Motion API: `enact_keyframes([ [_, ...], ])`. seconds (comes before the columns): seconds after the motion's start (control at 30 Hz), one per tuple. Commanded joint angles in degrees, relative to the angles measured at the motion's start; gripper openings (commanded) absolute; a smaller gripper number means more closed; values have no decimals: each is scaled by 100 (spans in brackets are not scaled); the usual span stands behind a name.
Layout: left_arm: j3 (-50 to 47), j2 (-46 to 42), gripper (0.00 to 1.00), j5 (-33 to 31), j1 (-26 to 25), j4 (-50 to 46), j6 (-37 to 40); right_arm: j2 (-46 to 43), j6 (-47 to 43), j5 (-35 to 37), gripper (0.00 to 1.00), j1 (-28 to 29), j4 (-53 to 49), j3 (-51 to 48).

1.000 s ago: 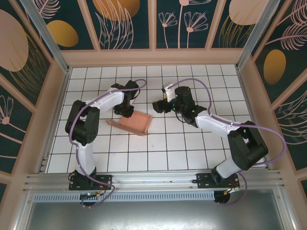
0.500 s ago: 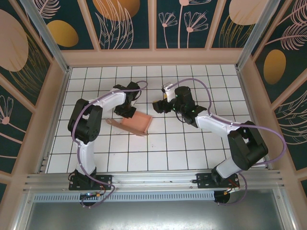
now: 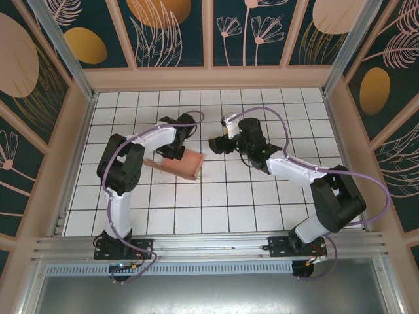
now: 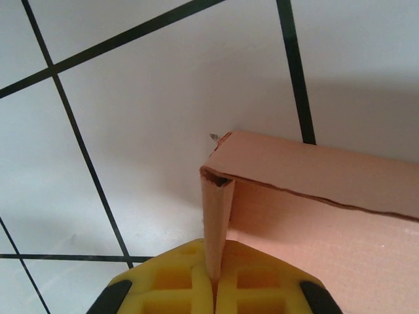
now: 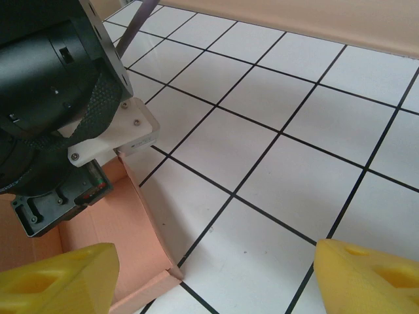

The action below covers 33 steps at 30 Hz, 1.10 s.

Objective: Fold the paper box

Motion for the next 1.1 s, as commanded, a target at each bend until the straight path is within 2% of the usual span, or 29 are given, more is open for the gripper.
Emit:
enact_keyframes([
  [0.0,-397,309,0,-29,89,487,-204,-1,-62,79,79,30,-16,16],
  [0.1,-465,-210,1,377,92,855,-117,-10,-33,79,79,30,-41,56],
  [0.2,-427,-697,16,779,98,1075,-69,-10,-13,71,79,30,-55,66],
  [0.33,-200,-1074,25,806,137,1003,-18,-13,-8,45,79,48,-63,95],
  [0.37,-165,-1150,31,797,150,982,4,-3,-8,44,79,55,-64,101],
  [0.43,-129,-1268,33,812,164,909,51,25,-8,34,79,66,-76,123],
  [0.47,-139,-1331,39,782,168,898,57,38,-17,31,79,70,-89,143],
  [0.57,-246,-1574,40,712,210,908,33,107,-34,13,78,92,-84,218],
  [0.6,-328,-1697,42,698,242,961,15,156,-63,1,79,108,-99,264],
  [0.7,-753,-2243,57,670,412,1400,-18,390,-149,-53,79,140,-198,478],
  [0.73,-975,-2476,58,683,499,1676,-65,491,-203,-86,79,151,-257,581],
  [0.87,-2105,-3577,80,1275,1115,2809,-414,1108,-533,-52,79,303,-560,1147],
  [0.93,-2459,-4014,89,1278,1339,3030,-544,1443,-695,-24,78,413,-737,1481],
  [1.07,-2767,-4428,97,1205,1641,3002,-587,2306,-1031,102,79,694,-1264,2324],
])
